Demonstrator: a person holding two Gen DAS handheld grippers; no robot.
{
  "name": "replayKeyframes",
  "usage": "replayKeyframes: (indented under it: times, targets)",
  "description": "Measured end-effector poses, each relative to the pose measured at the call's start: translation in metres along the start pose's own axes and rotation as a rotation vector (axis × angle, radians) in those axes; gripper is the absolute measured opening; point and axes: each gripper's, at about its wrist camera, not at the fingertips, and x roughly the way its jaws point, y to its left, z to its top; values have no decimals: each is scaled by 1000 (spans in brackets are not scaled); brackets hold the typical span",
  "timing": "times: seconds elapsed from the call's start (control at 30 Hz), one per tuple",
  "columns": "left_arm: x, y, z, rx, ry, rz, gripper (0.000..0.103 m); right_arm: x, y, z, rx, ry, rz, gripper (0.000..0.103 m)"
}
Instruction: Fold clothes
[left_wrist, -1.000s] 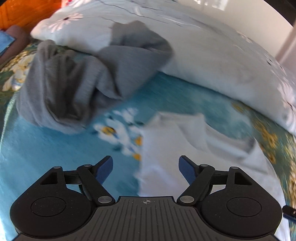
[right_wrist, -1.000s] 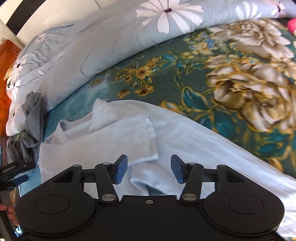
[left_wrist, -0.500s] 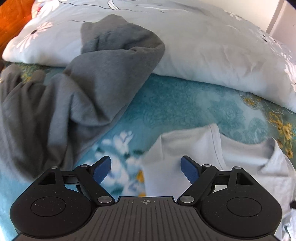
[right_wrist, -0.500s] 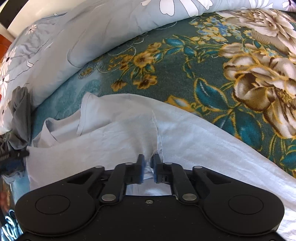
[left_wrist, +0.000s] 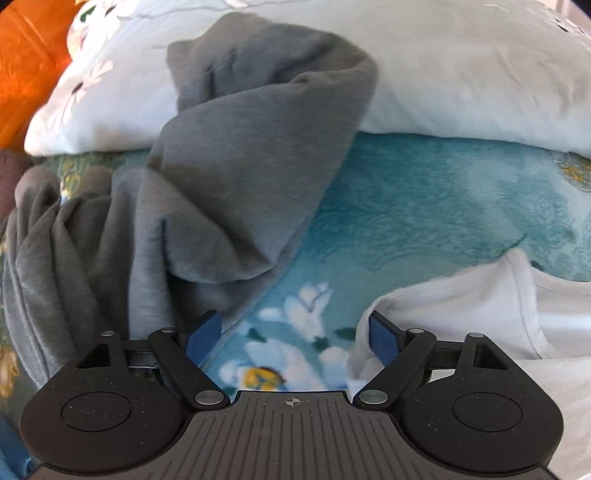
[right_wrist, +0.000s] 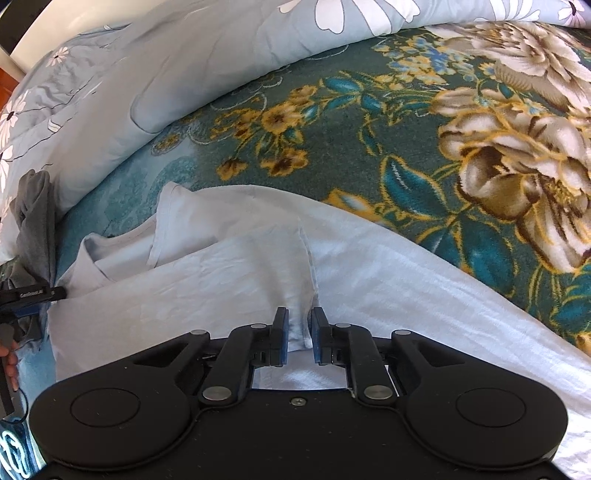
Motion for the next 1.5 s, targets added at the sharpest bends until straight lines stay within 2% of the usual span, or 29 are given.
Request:
replayKeyframes:
  times: [0.07, 0.1, 0.17, 0.23, 0.3, 0.37, 0.43, 0.53, 0.6, 0.7, 0.77, 0.87, 0.97, 1.03, 1.17, 1.23, 1.27, 1.43, 1.5]
  targets:
    - [-8, -1, -1, 28, -28, 23, 89, -3, 0, 1, 1, -7, -15, 16]
    - [-12, -1, -2, 31, -42, 7, 89, -6, 0, 1, 1, -15, -20, 17]
    - [-21, 5, -2, -5, -87, -93, 89, -12, -1, 2, 5, -30, -17, 17]
    - [-27, 19, 2, -87, -113, -231, 93, -21, -2, 3, 5, -54, -6, 17]
    - [-26, 30, 11, -197, -62, -312, 94, -33, -4, 3, 4, -90, -2, 17]
    - [-33, 37, 12, -294, -54, -318, 94, -48, -11, -1, 28, -129, 3, 17]
    - [-50, 43, 4, -362, -82, -327, 94, -63, -25, -11, 73, -166, -6, 17]
    - [-77, 51, -20, -444, -95, -365, 96, -86, -61, -43, 190, -207, -66, 18]
    - [-91, 57, -40, -490, -73, -384, 97, -100, -90, -72, 297, -234, -145, 18]
    - [-105, 66, -76, -557, -9, -386, 97, -122, -141, -121, 532, -266, -290, 22]
    - [-113, 69, -97, -597, 27, -386, 97, -134, -173, -152, 691, -287, -351, 22]
    - [-119, 77, -124, -675, 84, -398, 97, -146, -210, -185, 845, -332, -403, 22]
    - [-118, 75, -139, -780, 134, -440, 97, -144, -228, -196, 887, -341, -390, 27]
    - [-118, 70, -140, -788, 146, -468, 97, -140, -233, -197, 895, -345, -369, 32]
    - [-130, 48, -125, -677, 145, -524, 97, -134, -227, -194, 872, -363, -330, 33]
    - [-137, 37, -120, -651, 141, -550, 97, -133, -226, -193, 881, -373, -308, 18]
    - [-141, 33, -120, -648, 142, -559, 97, -133, -227, -194, 887, -380, -287, 6]
    - [-160, 20, -117, -626, 137, -573, 97, -150, -226, -185, 870, -456, -228, 6]
    - [-168, 20, -119, -628, 130, -564, 97, -166, -221, -173, 823, -491, -201, 6]
